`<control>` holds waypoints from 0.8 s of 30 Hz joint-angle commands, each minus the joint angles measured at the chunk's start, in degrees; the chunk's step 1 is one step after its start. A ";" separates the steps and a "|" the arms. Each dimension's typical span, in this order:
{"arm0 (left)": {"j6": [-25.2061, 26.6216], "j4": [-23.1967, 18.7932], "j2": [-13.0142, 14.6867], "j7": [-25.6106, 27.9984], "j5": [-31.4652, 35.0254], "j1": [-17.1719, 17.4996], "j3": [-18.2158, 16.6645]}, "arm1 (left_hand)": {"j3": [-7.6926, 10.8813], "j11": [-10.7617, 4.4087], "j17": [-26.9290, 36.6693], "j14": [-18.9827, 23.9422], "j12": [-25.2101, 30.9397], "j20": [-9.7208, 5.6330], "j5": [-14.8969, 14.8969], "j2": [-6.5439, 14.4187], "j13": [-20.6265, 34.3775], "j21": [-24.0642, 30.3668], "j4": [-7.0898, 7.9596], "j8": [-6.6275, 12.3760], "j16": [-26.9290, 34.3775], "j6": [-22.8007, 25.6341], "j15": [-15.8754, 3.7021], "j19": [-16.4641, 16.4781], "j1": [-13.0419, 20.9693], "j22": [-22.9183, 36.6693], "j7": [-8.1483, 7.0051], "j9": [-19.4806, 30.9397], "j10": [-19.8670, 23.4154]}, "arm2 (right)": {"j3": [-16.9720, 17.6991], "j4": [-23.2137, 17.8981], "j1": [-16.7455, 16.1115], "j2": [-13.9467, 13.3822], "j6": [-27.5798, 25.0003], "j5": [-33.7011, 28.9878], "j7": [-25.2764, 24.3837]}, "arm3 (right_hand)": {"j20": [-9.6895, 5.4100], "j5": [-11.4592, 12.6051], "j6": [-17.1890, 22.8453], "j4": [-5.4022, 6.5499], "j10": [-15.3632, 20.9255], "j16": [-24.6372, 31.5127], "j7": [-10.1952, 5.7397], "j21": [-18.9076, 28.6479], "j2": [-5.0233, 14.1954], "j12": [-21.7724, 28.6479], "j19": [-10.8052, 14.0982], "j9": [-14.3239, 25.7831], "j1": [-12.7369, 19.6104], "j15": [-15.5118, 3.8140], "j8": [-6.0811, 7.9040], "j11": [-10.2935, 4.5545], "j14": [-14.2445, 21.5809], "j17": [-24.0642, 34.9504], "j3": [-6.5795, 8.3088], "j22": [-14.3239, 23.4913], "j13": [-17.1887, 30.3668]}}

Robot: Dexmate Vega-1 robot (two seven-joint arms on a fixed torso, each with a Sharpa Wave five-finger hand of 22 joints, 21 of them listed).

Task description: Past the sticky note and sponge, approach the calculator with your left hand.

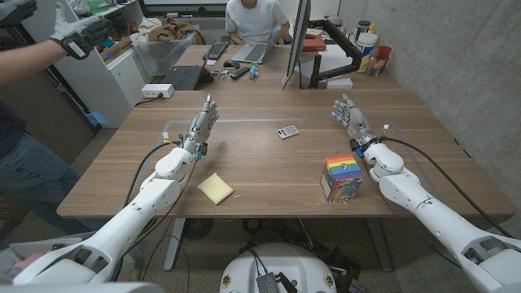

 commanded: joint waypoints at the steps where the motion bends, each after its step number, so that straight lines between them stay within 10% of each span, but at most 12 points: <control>1: 0.67 -1.26 0.46 1.09 0.69 0.48 0.16 | -0.14 -0.24 0.18 0.10 0.11 -3.46 0.43 0.00 0.18 0.18 -0.19 0.38 0.10 0.20 -0.21 0.22 0.61 0.12 -0.01 0.29 0.25 | -0.56 1.60 1.65 -0.45 0.27 0.42 1.63 | -0.48 0.34 0.83 -0.16 0.74 0.46 -0.18 0.50 0.00 0.35 0.55 0.31 0.34 -0.11 0.50 -0.06 0.64 0.21 0.19 0.29 0.10; 24: 4.94 -7.65 5.36 4.88 5.20 1.60 0.57 | 0.38 0.04 0.14 -0.15 -0.34 -1.34 0.78 0.62 0.20 -0.55 -1.34 0.16 -0.28 0.06 0.22 -1.39 2.95 0.18 -0.35 0.34 -0.23 | -0.75 3.11 2.51 -0.51 0.58 0.52 2.69 | -0.39 0.35 1.21 -0.18 1.10 0.50 -0.31 0.48 0.16 0.39 0.66 0.32 0.31 -0.05 0.50 -0.15 1.04 0.22 0.14 0.28 0.10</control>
